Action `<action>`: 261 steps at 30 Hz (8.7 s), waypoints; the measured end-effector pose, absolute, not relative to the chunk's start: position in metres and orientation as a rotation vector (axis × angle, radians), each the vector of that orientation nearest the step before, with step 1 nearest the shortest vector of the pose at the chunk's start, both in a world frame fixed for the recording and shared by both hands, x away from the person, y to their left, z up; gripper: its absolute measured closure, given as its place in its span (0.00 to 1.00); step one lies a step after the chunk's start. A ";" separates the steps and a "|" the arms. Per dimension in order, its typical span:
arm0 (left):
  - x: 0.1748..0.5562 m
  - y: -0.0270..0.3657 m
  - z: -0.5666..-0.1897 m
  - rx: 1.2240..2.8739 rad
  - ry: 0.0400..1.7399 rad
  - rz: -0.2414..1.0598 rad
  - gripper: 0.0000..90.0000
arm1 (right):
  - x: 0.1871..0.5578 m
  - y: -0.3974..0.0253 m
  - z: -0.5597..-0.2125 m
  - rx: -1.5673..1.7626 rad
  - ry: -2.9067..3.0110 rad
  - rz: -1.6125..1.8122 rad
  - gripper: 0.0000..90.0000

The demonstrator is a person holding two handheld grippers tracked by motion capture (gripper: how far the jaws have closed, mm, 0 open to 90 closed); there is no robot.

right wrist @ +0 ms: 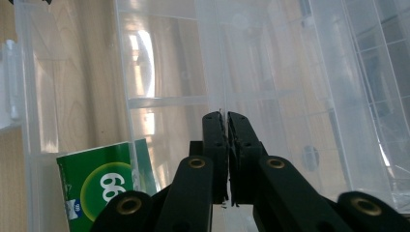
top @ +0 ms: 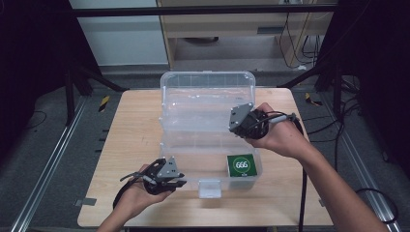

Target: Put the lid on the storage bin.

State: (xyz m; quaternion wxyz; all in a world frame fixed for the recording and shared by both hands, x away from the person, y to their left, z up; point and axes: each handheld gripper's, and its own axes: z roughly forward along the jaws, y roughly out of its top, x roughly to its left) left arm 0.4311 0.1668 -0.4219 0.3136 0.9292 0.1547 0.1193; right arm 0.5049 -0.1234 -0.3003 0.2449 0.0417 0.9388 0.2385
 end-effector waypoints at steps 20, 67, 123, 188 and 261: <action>0.431 0.167 -0.423 2.445 0.409 0.314 0.82 | 0.486 -0.127 -0.306 0.102 2.559 0.674 0.97; 0.429 0.165 -0.427 2.465 0.394 0.343 0.79 | 0.459 -0.133 -0.320 0.106 2.574 0.738 0.96; 0.472 0.235 -0.311 1.893 0.807 0.395 0.98 | 0.450 -0.135 -0.328 0.087 2.605 0.735 0.95; 0.447 0.247 -0.340 2.025 0.831 0.323 1.00 | 0.417 -0.231 -0.347 0.548 2.444 0.889 0.99; 0.422 0.289 -0.418 2.159 0.910 0.559 0.79 | 0.442 -0.258 -0.436 0.884 2.313 0.798 0.93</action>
